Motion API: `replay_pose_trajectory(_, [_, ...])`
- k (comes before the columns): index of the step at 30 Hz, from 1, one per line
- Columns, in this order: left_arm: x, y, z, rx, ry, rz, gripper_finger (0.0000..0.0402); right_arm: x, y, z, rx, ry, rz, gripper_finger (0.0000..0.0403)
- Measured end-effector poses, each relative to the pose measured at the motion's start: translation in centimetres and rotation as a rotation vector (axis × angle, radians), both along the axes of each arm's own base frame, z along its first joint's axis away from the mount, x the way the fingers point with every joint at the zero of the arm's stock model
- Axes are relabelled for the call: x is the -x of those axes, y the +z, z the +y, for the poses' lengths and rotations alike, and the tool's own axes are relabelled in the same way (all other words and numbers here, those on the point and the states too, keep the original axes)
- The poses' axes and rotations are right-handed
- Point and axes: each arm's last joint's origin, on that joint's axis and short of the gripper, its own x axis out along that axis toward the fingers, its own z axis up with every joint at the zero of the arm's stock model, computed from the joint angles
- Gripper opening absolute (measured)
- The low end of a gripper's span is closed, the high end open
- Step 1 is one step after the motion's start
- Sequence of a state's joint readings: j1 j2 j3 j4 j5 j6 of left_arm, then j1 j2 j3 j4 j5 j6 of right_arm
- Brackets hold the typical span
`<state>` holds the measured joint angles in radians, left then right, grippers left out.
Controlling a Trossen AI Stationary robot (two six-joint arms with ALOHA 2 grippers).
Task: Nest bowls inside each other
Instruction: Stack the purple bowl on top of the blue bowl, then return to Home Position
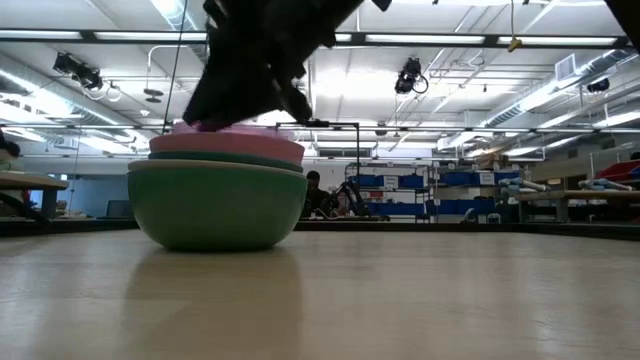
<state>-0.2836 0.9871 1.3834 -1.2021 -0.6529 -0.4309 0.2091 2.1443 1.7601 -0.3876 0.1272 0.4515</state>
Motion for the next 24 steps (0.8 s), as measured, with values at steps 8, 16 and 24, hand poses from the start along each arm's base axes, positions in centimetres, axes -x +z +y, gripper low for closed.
replay_pose_trajectory(8, [0.2,0.1,0.0,0.006,-0.004,-0.014,0.0152,2.4,7.6,1.8,0.076,0.123,-0.091,0.0075])
replay_pose_trajectory(16, [1.6,2.4,0.3,0.012,-0.068,-0.233,0.0152,7.8,17.5,4.4,0.241,0.352,-0.428,0.0073])
replay_pose_trajectory(24, [1.4,7.6,0.1,-0.298,-0.226,-0.595,0.0152,15.1,25.2,3.8,0.492,0.518,-0.675,0.0073])
